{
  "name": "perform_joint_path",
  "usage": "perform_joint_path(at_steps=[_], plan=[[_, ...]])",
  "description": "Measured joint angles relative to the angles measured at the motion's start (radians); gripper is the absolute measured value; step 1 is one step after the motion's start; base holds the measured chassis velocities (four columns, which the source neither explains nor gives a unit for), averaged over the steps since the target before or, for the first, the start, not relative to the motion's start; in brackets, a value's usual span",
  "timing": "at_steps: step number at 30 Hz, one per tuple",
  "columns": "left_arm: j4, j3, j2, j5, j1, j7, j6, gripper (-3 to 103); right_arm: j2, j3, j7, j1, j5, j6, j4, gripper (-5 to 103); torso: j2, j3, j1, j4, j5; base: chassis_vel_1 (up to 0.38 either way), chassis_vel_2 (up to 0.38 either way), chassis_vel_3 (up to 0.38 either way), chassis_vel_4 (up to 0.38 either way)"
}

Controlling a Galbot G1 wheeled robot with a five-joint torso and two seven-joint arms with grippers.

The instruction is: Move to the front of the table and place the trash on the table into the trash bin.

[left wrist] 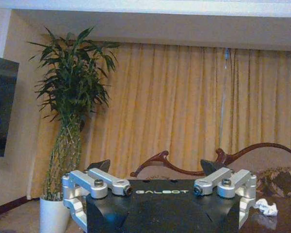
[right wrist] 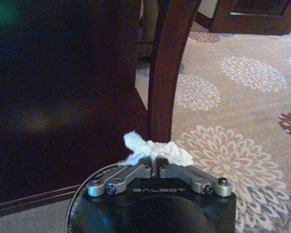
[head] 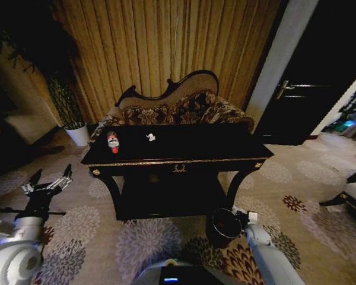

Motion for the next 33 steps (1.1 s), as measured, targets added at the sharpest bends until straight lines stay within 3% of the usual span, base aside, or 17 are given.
perform_joint_path(at_steps=[6, 7, 9, 11, 12, 16, 17, 19, 21, 24, 29, 33], plan=[[0.000, 0.001, 0.002, -0.003, -0.001, 0.001, 0.000, 100, 0.011, 0.000, 0.004, -0.003, -0.013, 0.000, 0.005, 21, 0.000, 0.000, 0.000, 0.0000, 0.0002, 0.000, 0.000, 0.000, 0.000], [0.000, 0.000, 0.003, -0.004, -0.002, 0.001, 0.000, 100, 0.013, 0.000, 0.005, -0.005, -0.015, 0.000, 0.010, 32, 0.000, 0.000, 0.000, 0.0000, 0.0002, 0.000, 0.000, 0.000, 0.000], [0.000, 0.000, 0.003, -0.005, -0.002, 0.001, 0.000, 100, 0.013, 0.000, 0.006, -0.006, -0.016, 0.000, 0.012, 32, 0.000, 0.000, 0.000, 0.0000, 0.0002, 0.000, 0.000, 0.000, 0.000], [0.001, 0.000, 0.003, -0.005, -0.002, 0.001, 0.000, 100, 0.012, 0.000, 0.007, -0.010, -0.019, 0.000, 0.021, 42, 0.000, 0.000, 0.000, 0.0000, 0.0002, 0.000, 0.000, 0.000, 0.000], [0.001, 0.000, 0.003, -0.005, -0.002, 0.001, 0.000, 100, 0.012, 0.000, 0.007, -0.010, -0.019, 0.000, 0.021, 42, 0.000, 0.000, 0.000, 0.0000, 0.0002, 0.000, 0.000, 0.000, 0.000], [0.002, 0.001, 0.003, -0.006, -0.001, 0.001, -0.001, 100, 0.008, 0.003, 0.007, -0.017, -0.021, 0.000, 0.030, 64, 0.000, 0.000, 0.000, 0.0000, 0.0002, 0.000, 0.000, 0.000, 0.000], [0.002, 0.001, 0.003, -0.006, -0.001, 0.001, -0.001, 100, 0.008, 0.003, 0.007, -0.017, -0.021, 0.000, 0.030, 64, 0.000, 0.000, 0.000, 0.0000, 0.0002, 0.000, 0.000, 0.000, 0.000], [0.002, 0.001, 0.004, -0.007, -0.002, 0.001, -0.001, 100, 0.006, 0.005, 0.008, -0.021, -0.022, 0.000, 0.036, 75, 0.000, 0.000, 0.000, 0.0000, 0.0002, 0.000, 0.000, 0.000, 0.000], [0.002, 0.001, 0.006, -0.008, -0.002, 0.001, -0.001, 100, 0.006, 0.006, 0.008, -0.023, -0.022, 0.000, 0.040, 75, 0.000, 0.000, 0.000, 0.0000, 0.0002, 0.000, 0.000, 0.000, 0.000], [0.002, 0.001, 0.008, -0.010, -0.003, 0.001, -0.002, 100, 0.006, 0.007, 0.009, -0.026, -0.022, 0.000, 0.046, 91, 0.000, 0.000, 0.000, 0.0000, 0.0002, 0.000, 0.000, 0.000, 0.000], [0.002, 0.001, 0.009, -0.012, -0.002, 0.001, -0.002, 100, 0.006, 0.008, 0.009, -0.030, -0.020, 0.000, 0.054, 100, 0.000, 0.000, 0.000, 0.0000, 0.0002, 0.000, 0.000, 0.000, 0.000], [0.002, 0.001, 0.009, -0.013, -0.002, 0.001, -0.002, 100, 0.007, 0.008, 0.011, -0.038, -0.014, -0.003, 0.067, 100, 0.000, 0.000, 0.000, 0.0000, 0.0002, 0.000, 0.000, 0.000, 0.000]])
